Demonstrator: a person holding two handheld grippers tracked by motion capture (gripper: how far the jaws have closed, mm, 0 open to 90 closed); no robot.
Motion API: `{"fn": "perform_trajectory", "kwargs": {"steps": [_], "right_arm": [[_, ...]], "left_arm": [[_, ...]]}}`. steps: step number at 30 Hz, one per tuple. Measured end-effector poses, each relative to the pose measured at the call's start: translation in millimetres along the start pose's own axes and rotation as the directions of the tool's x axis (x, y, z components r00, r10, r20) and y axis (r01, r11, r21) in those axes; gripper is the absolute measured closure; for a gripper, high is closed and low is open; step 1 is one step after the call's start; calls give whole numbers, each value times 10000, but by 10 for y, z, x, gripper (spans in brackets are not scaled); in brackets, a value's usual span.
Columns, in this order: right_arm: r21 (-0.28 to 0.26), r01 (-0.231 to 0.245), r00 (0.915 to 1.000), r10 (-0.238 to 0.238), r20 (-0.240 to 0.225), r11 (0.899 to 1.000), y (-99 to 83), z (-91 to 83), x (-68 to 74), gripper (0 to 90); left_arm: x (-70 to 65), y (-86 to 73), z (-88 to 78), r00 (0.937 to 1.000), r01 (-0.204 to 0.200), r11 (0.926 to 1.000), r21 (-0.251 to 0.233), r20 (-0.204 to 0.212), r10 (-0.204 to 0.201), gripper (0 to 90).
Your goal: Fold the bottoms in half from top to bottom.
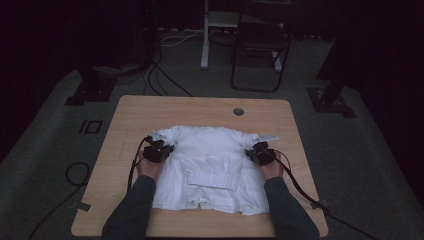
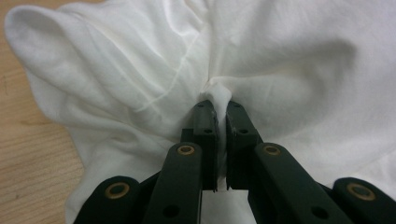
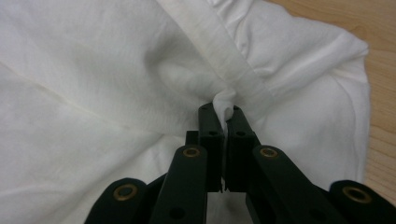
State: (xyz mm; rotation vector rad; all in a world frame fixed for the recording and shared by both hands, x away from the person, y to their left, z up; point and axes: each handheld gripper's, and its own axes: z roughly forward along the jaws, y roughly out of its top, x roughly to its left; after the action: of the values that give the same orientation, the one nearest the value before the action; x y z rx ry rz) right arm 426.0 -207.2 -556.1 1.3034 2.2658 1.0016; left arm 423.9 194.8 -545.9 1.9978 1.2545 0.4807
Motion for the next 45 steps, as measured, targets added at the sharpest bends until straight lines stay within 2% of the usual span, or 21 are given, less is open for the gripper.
{"fn": "perform_trajectory", "kwargs": {"steps": [4,7,9,10,11,12,13,14,15,16,22,28,30,33,35,36,38,39,40,41,45], "right_arm": [[-611,-253,9997,248,-80,9978,49,-129,-16,882],[-1547,-427,9988,383,-312,9870,135,-363,-81,882],[-1810,-461,9984,395,-401,9824,168,-448,-100,883],[-2053,-414,9986,336,-411,9778,203,-532,-109,883],[-2053,-414,9986,336,-411,9778,203,-532,-109,883],[-2911,-77,9999,42,-125,9567,318,-819,-95,884],[-2911,-77,9999,42,-125,9567,318,-819,-95,884],[-3403,-99,9999,45,-166,9403,342,-981,-94,884],[-3403,-99,9999,45,-166,9403,342,-981,-94,884],[-3620,-23,9996,-80,-268,9322,323,-1101,-79,884],[-3541,258,9964,-527,-666,9348,51,-1290,58,884],[-2835,427,9901,-786,-1165,9580,-429,-1283,259,885],[-2614,288,9898,-642,-1276,9648,-594,-1272,303,886],[-2179,-31,9838,-361,-1757,9760,-808,-1229,337,886],[-1794,301,9839,-608,-1682,9833,-881,-1188,368,880],[-1691,438,9827,-729,-1700,9846,-889,-1185,372,850],[-1840,470,9781,-825,-1908,9818,-846,-1233,364,658],[-1840,470,9781,-825,-1908,9818,-846,-1233,364,658],[-2121,400,9786,-812,-1892,9764,-803,-1279,363,595],[-2835,297,9806,-829,-1776,9585,-659,-1379,364,517],[-3438,168,9852,-742,-1547,9389,-335,-1405,437,538]], "left_arm": [[29,64,-117,9995,205,9990,-395,258,-195,863],[124,221,-483,9908,835,9814,-1729,1199,-631,864],[118,277,-582,9902,787,9760,-2031,1295,-529,865],[100,347,-702,9885,761,9674,-2415,1454,-415,865],[100,347,-702,9885,761,9674,-2415,1454,-415,865],[41,487,-975,9818,768,9443,-3201,1891,-158,865],[41,487,-975,9818,768,9443,-3201,1891,-158,865],[16,503,-1042,9803,748,9385,-3370,1973,-73,865],[-7,502,-1097,9794,669,9359,-3459,2019,46,865],[-28,488,-1141,9783,595,9357,-3476,2068,146,865],[-89,227,-1274,9683,718,9379,-3393,2493,160,864],[-134,-171,-1261,9654,836,9612,-2629,2603,-127,861],[-153,-332,-1232,9713,802,9731,-2159,2365,-276,859],[-224,-574,-1153,9722,702,9874,-1419,2314,-358,855],[-256,-658,-1108,9660,482,9946,-923,2574,-229,786],[-273,-673,-1112,9702,292,9957,-881,2422,-70,703],[-266,-633,-1177,9726,365,9915,-1246,2323,-66,604],[-266,-633,-1177,9726,365,9915,-1246,2323,-66,583],[-243,-492,-1283,9778,472,9818,-1840,2092,-78,583],[-242,-409,-1320,9790,524,9772,-2056,2038,-96,542],[-343,-68,-1317,9836,217,9708,-2390,1788,221,576]]}}
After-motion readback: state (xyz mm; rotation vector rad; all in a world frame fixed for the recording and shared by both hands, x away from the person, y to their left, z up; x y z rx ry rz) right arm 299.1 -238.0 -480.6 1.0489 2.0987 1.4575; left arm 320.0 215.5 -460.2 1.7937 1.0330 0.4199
